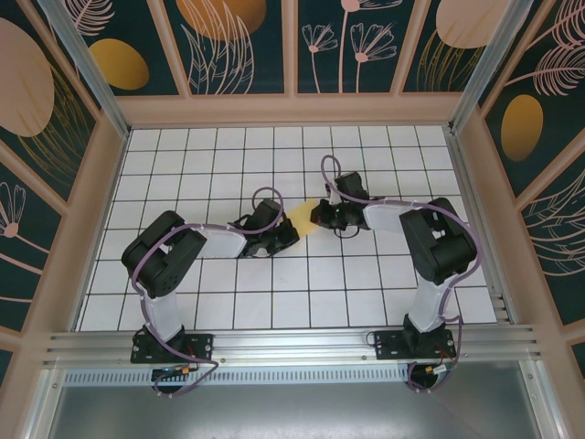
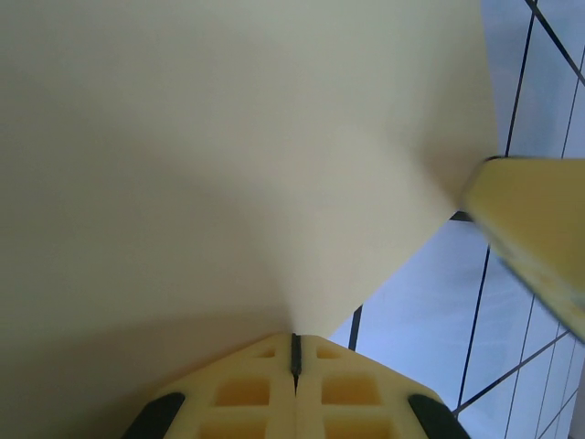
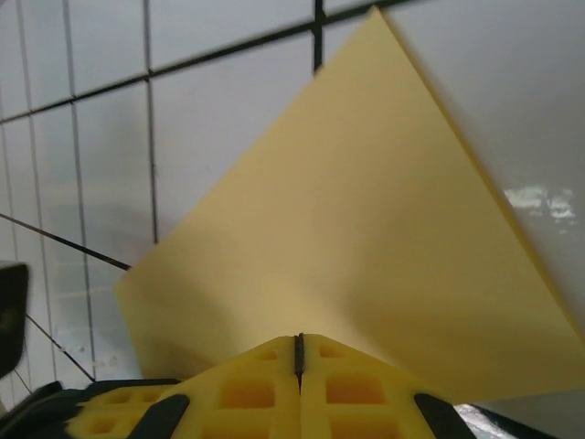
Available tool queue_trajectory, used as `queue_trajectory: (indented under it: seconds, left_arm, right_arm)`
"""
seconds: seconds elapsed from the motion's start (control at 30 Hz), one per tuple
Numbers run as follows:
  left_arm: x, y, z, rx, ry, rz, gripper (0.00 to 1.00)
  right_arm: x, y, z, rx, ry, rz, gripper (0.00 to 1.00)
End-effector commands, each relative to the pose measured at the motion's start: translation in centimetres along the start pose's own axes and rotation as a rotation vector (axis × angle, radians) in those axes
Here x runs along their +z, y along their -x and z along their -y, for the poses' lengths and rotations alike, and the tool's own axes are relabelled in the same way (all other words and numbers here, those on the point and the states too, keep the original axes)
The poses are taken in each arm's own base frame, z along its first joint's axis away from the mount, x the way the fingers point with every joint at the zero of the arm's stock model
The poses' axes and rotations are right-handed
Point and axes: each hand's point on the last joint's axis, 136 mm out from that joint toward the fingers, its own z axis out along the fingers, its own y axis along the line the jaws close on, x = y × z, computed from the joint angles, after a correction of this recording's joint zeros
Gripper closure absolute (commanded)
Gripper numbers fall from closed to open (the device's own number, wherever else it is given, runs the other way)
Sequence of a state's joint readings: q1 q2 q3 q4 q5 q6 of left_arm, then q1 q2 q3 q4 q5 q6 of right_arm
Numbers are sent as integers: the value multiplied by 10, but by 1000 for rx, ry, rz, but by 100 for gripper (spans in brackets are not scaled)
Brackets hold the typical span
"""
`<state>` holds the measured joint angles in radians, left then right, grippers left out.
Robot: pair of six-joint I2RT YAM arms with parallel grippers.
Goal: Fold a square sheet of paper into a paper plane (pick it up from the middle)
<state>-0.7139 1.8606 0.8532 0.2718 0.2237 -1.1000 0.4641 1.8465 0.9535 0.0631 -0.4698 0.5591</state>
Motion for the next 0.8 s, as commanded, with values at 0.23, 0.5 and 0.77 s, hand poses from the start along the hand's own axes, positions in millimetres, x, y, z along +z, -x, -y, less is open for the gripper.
queue_trajectory:
  seconds: [0.23,0.5,0.77]
  left_arm:
    - [-8,8,40,106,-117,16,100]
    - [8,11,36,146,-80,2,100]
    - [20,1,7,112,2,-39,100]
  right_arm:
    - [17,-25,32,72,-56,-90,100]
    - [21,-33,42,85,-82,-112,100]
    - [24,-40,50,98,-106,-136,100]
